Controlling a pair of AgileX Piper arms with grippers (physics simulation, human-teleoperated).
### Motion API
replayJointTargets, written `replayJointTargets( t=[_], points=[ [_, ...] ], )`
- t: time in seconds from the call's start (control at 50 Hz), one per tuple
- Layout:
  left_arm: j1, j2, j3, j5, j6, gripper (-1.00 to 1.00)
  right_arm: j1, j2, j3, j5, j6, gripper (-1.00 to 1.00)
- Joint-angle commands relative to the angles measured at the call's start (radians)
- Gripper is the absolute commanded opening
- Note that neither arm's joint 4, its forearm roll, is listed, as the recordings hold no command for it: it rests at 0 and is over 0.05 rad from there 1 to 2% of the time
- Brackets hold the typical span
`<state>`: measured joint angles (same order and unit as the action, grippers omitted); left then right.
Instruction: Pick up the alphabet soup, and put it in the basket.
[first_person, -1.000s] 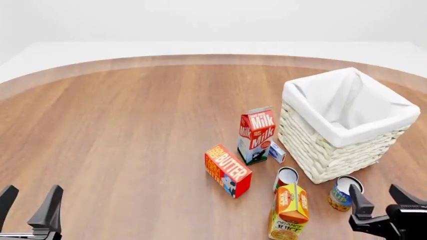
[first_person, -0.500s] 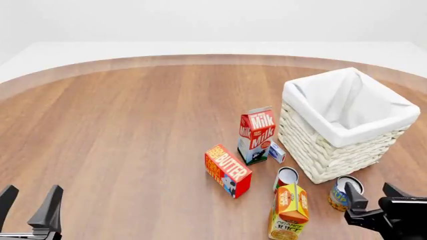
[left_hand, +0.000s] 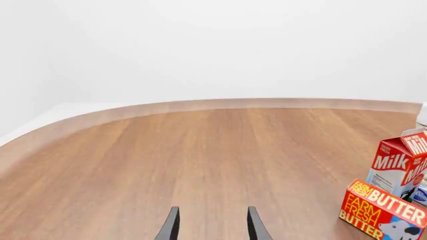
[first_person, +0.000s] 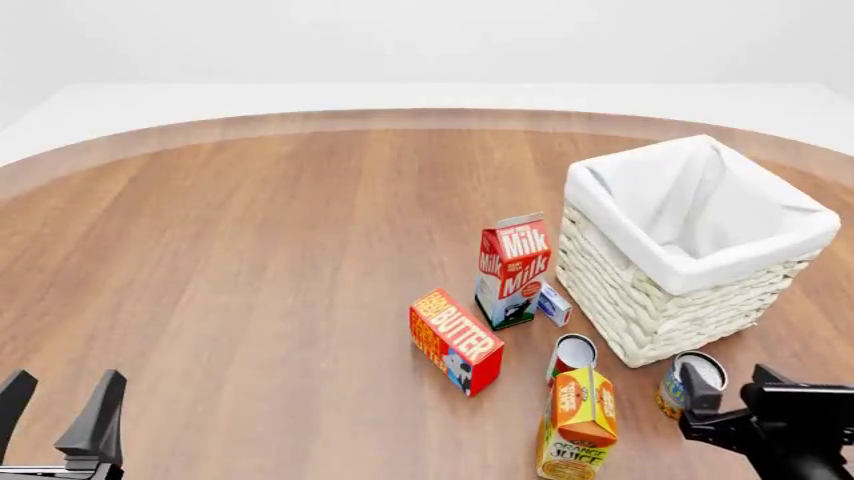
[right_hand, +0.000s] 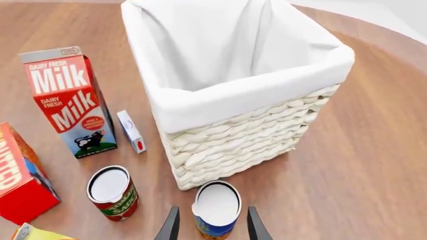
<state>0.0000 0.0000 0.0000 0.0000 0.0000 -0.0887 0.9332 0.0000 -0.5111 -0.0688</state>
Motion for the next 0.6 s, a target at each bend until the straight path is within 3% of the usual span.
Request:
replayJointTargets(
  t=[0.02,0.42,0.6],
  points=[
    [0.0,0.0,0.0,0.0,0.0,1.0,-0.007,0.091,0.0,-0.072,0.003,1.0],
    [0.0,0.0,0.0,0.0,0.0,1.0,-0.012,0.314,0.0,-0.268,0.005,1.0],
    [0.0,0.0,0.0,0.0,0.0,1.0,-0.02,0.367,0.0,-0.31,0.002,1.0]
  ],
)
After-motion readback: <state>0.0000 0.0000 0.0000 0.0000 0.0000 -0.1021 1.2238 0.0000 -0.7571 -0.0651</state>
